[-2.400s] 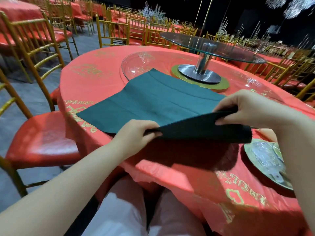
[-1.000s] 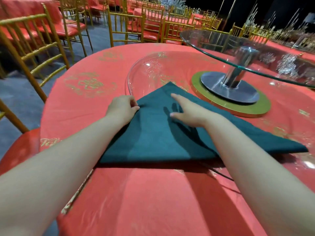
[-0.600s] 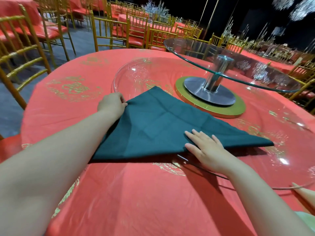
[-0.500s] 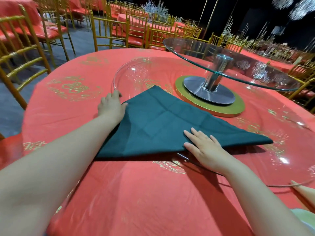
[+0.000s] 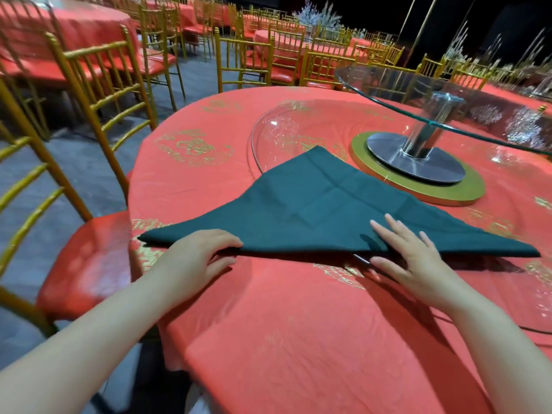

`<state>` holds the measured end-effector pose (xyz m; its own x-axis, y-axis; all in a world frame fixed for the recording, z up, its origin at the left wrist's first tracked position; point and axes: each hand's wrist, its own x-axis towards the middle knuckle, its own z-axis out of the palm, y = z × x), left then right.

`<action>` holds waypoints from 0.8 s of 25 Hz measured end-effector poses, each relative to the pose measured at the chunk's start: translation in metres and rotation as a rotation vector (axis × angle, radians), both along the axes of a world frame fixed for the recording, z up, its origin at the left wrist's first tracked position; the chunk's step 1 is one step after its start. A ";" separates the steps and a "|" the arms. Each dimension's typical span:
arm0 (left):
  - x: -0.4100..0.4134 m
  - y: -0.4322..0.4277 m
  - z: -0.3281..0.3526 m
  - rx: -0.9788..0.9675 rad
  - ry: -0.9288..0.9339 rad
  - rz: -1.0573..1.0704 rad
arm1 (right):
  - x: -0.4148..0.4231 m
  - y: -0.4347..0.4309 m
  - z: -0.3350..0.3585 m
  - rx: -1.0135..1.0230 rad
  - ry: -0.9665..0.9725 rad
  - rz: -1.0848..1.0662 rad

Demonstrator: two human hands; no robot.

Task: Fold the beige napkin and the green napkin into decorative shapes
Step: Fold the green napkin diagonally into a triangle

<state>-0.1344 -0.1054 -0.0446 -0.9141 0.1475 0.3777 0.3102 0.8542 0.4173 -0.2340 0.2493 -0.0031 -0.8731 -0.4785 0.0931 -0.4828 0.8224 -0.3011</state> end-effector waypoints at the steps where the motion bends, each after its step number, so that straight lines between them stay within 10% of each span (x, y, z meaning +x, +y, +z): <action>1: -0.002 -0.007 -0.003 0.033 0.008 -0.001 | 0.003 0.003 0.000 -0.027 0.036 0.014; 20: 0.003 -0.061 0.002 -0.272 0.138 -0.060 | -0.020 0.047 -0.004 0.151 0.430 -0.055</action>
<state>-0.1312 -0.1667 -0.0430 -0.8434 0.3123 0.4372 0.4012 0.9073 0.1258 -0.2541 0.2963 -0.0067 -0.7948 -0.4688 0.3853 -0.4923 0.8694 0.0423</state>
